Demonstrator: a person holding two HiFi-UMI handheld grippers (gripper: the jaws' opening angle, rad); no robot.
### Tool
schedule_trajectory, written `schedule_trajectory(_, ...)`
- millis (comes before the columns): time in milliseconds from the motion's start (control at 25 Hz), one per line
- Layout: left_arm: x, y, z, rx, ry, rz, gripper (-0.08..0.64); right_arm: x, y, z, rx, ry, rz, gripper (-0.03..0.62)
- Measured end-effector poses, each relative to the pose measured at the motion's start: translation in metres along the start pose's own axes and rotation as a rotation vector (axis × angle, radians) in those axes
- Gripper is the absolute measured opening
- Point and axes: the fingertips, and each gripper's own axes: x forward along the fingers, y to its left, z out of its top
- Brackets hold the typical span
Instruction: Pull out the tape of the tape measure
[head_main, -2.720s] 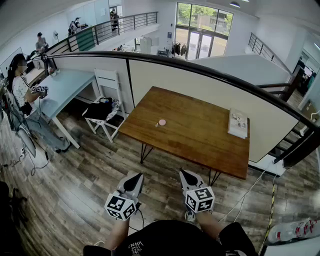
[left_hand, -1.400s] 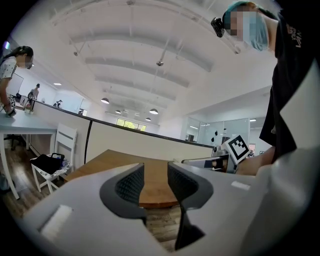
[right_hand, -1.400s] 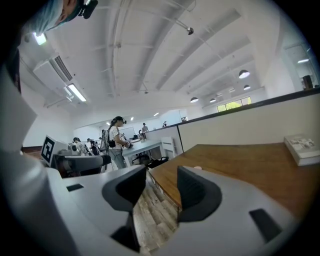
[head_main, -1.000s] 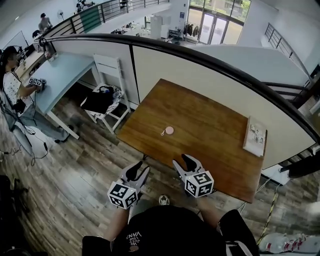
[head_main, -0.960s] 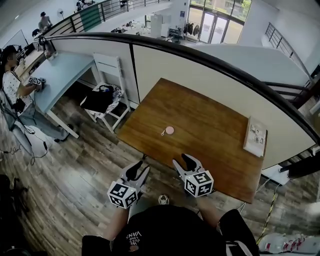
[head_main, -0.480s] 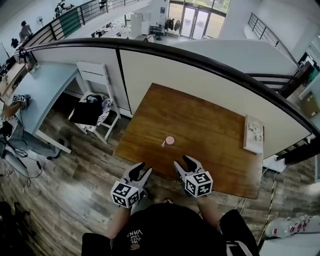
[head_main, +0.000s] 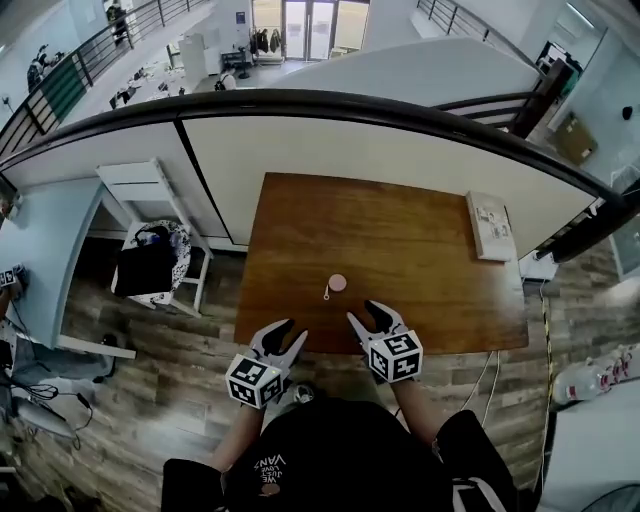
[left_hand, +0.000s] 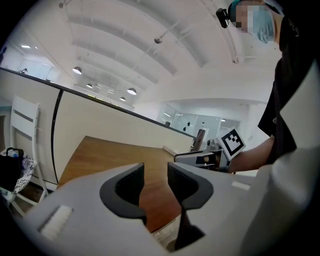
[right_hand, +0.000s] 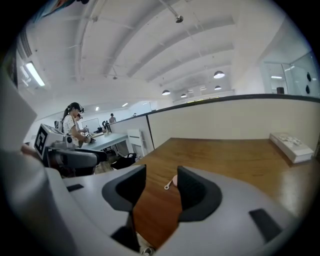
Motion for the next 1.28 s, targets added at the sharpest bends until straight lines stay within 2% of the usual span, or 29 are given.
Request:
schedule_trajectory(240, 0.012, 0.018, -0.010, -0.004, 0.057, -0.066, 0.132, 0.020, -0.006, -0.006, -0.008, 0.038, -0.056, 0.166)
schedule_trajectory(520, 0.040, 0.035, -0.024, -0.032, 0.107, -0.067, 0.132, 0.055, -0.025, -0.025, -0.046, 0.134, -0.039, 0.170)
schedule_trajectory(840, 0.071, 0.053, -0.040, -0.097, 0.155, -0.011, 0.132, 0.094, -0.048, -0.050, -0.151, 0.272, 0.055, 0.200)
schedule_trajectory(1280, 0.097, 0.080, -0.060, -0.176, 0.190, 0.087, 0.146, 0.141, -0.060, -0.074, -0.274, 0.379, 0.195, 0.221)
